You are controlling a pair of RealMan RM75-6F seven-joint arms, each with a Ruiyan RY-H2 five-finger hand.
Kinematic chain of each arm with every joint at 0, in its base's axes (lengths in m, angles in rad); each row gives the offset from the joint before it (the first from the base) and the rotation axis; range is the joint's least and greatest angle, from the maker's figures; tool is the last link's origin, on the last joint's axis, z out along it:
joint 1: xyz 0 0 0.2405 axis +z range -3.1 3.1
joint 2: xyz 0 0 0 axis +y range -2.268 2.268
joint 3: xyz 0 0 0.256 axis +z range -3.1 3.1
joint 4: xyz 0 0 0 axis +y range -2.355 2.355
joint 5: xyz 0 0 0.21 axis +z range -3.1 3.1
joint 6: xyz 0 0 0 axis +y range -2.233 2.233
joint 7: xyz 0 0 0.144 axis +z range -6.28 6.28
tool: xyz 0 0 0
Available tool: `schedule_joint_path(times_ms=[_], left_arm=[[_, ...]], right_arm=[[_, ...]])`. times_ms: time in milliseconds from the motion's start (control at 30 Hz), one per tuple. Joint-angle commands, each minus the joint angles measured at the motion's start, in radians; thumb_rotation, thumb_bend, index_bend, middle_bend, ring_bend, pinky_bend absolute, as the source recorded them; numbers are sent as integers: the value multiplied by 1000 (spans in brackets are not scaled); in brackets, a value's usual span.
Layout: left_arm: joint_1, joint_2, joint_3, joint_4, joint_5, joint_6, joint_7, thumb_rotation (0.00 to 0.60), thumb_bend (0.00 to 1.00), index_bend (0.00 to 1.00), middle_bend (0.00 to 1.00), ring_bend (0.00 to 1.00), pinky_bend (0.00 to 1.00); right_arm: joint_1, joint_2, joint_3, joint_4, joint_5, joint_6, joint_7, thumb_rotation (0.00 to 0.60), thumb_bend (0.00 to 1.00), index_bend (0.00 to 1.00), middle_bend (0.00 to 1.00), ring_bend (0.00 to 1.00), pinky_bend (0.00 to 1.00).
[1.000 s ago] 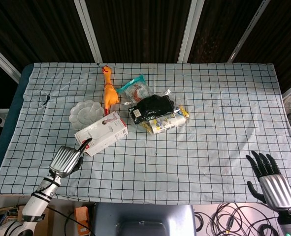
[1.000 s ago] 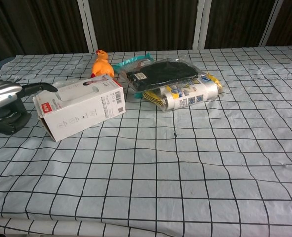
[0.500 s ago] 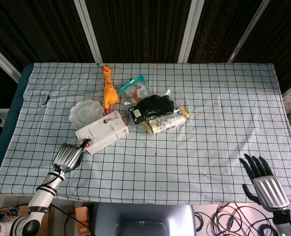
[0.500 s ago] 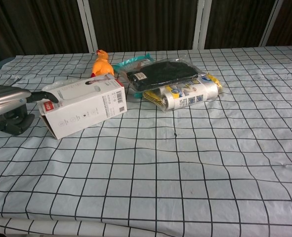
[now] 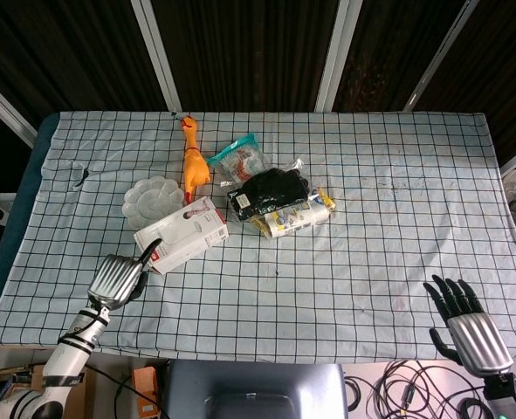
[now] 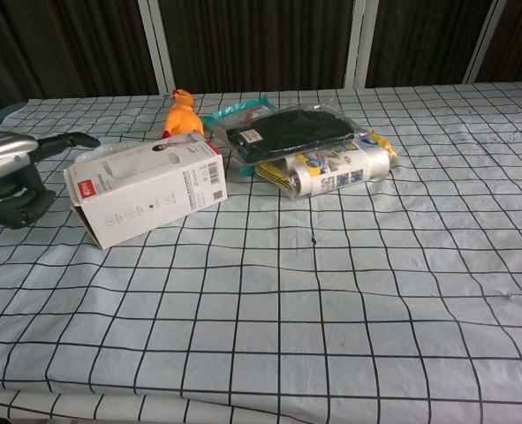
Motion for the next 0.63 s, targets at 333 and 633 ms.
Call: schedule_joint_path(times_ms=[333,633], left_arm=[[385,69,208,314,456,590,-602,600,395,0,1,0,0],[406,64,205,344,436,535,-569,600,382,0,0,0,0]], right_arm=[[-15,-1,2,5,-34,37,11,600,368,0,0,0,0],[-26,-9,9,10,-43,56,3,600,368,0,0,0,0]])
